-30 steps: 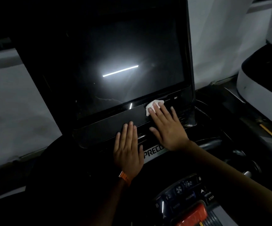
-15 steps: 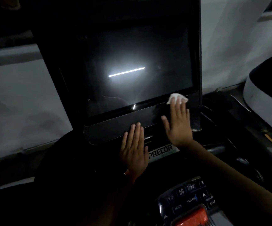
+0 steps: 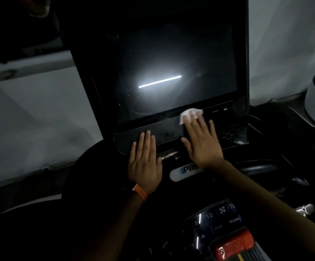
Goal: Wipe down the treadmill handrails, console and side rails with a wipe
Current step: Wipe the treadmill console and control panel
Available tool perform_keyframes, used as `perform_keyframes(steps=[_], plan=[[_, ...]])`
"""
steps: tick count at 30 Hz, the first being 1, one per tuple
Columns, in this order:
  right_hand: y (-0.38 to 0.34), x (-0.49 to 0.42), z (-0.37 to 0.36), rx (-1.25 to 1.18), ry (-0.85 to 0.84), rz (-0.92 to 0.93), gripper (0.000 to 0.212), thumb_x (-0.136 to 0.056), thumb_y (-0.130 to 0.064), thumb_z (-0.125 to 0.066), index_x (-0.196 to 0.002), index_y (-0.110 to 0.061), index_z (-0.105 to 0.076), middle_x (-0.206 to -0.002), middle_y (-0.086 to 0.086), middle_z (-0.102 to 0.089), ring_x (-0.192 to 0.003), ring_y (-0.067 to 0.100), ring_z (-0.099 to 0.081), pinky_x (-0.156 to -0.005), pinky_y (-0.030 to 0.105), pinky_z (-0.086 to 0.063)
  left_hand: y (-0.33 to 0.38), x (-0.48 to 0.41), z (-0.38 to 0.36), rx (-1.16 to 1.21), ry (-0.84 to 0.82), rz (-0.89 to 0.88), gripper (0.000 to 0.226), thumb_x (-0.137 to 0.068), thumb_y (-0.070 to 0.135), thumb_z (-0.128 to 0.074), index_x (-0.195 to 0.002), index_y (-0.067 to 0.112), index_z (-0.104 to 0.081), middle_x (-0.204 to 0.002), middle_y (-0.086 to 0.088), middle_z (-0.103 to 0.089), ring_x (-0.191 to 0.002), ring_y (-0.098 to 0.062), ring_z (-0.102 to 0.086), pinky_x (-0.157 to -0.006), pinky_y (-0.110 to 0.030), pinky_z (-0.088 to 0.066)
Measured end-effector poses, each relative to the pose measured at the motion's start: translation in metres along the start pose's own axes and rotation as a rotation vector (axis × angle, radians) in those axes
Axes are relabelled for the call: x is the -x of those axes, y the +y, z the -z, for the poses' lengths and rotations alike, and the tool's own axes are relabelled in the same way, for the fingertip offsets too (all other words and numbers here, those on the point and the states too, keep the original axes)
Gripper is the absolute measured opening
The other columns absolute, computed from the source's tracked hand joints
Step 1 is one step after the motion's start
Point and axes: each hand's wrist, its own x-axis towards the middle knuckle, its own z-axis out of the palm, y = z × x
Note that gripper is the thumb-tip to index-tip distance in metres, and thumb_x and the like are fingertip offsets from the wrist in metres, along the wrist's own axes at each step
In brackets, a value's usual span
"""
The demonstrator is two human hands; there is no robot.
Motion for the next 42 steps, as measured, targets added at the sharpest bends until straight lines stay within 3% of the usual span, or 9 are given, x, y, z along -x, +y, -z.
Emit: perform_keyframes(steps=[7, 12, 16, 20, 25, 29, 34, 39, 42], plan=[[-0.031, 0.017, -0.009, 0.028, -0.064, 0.167, 0.072, -0.107, -0.052, -0.034, -0.166, -0.013, -0.019, -0.174, 0.011, -0.013, -0.161, 0.032, -0.01, -0.123, 0.064, -0.023, -0.015, 0.0, 0.005, -0.035, -0.029, -0.003, 0.073, -0.097, 0.035, -0.039, -0.161, 0.004, -0.023, -0.171, -0.013, -0.014, -0.159, -0.025, -0.009, -0.129, -0.046, -0.008], [-0.037, 0.023, -0.012, -0.07, -0.042, -0.25, 0.078, -0.106, -0.053, -0.034, -0.168, -0.012, -0.007, -0.175, 0.014, -0.005, -0.161, 0.035, -0.002, -0.127, 0.057, -0.012, -0.017, 0.0, 0.003, -0.046, -0.043, -0.019, 0.074, -0.098, 0.034, -0.042, -0.162, 0.004, -0.02, -0.172, -0.012, -0.01, -0.159, -0.024, -0.004, -0.129, -0.044, -0.004], [-0.044, 0.036, -0.016, -0.014, -0.116, 0.082, 0.076, -0.107, -0.054, -0.032, -0.168, -0.016, -0.007, -0.175, 0.009, -0.003, -0.162, 0.031, -0.002, -0.126, 0.062, -0.018, -0.017, 0.0, 0.004, -0.072, -0.037, -0.024, 0.074, -0.099, 0.035, -0.039, -0.162, 0.004, -0.018, -0.172, -0.012, -0.008, -0.159, -0.025, -0.004, -0.129, -0.044, -0.003], [-0.027, 0.033, -0.011, -0.081, -0.057, -0.294, 0.077, -0.106, -0.052, -0.034, -0.168, -0.012, -0.008, -0.174, 0.014, -0.007, -0.161, 0.035, -0.005, -0.126, 0.06, -0.013, -0.018, 0.0, 0.003, -0.071, -0.039, -0.042, 0.074, -0.1, 0.034, -0.04, -0.163, 0.004, -0.015, -0.172, -0.011, -0.006, -0.159, -0.025, -0.002, -0.129, -0.045, -0.003], [-0.041, 0.039, -0.013, 0.018, -0.125, 0.203, 0.073, -0.107, -0.051, -0.033, -0.167, -0.017, -0.009, -0.175, 0.009, -0.005, -0.162, 0.03, -0.003, -0.124, 0.062, -0.022, -0.017, 0.001, -0.001, -0.092, -0.049, -0.029, 0.076, -0.099, 0.035, -0.041, -0.163, 0.004, -0.014, -0.172, -0.013, -0.005, -0.159, -0.025, 0.0, -0.129, -0.045, -0.002], [-0.026, 0.032, -0.011, -0.11, -0.044, -0.304, 0.076, -0.106, -0.051, -0.035, -0.168, -0.014, -0.007, -0.174, 0.014, -0.009, -0.161, 0.035, -0.006, -0.125, 0.061, -0.017, -0.018, 0.001, 0.0, -0.076, -0.042, -0.037, 0.074, -0.1, 0.034, -0.04, -0.163, 0.004, -0.014, -0.172, -0.012, -0.005, -0.159, -0.025, -0.001, -0.129, -0.046, -0.005], [-0.035, 0.038, -0.014, 0.007, -0.125, 0.162, 0.073, -0.108, -0.053, -0.03, -0.168, -0.018, -0.006, -0.175, 0.008, -0.004, -0.162, 0.029, -0.002, -0.125, 0.063, -0.02, -0.018, 0.001, -0.001, -0.071, -0.031, -0.031, 0.076, -0.099, 0.034, -0.043, -0.163, 0.005, -0.014, -0.172, -0.012, -0.007, -0.159, -0.024, -0.001, -0.129, -0.045, -0.004], [-0.032, 0.007, -0.003, -0.125, -0.013, -0.308, 0.075, -0.107, -0.053, -0.032, -0.167, -0.013, -0.012, -0.174, 0.012, -0.011, -0.161, 0.035, -0.008, -0.125, 0.059, -0.012, -0.017, 0.001, 0.001, -0.042, -0.011, -0.029, 0.075, -0.098, 0.033, -0.044, -0.162, 0.004, -0.018, -0.172, -0.011, -0.009, -0.159, -0.025, -0.005, -0.129, -0.046, -0.007], [-0.056, 0.003, -0.005, -0.053, -0.069, 0.087, 0.074, -0.107, -0.054, -0.032, -0.167, -0.012, -0.018, -0.174, 0.012, -0.012, -0.161, 0.035, -0.007, -0.126, 0.063, -0.015, -0.02, 0.001, 0.004, -0.024, -0.008, -0.041, 0.077, -0.096, 0.032, -0.048, -0.162, 0.005, -0.02, -0.171, -0.011, -0.012, -0.159, -0.025, -0.008, -0.129, -0.046, -0.009]])
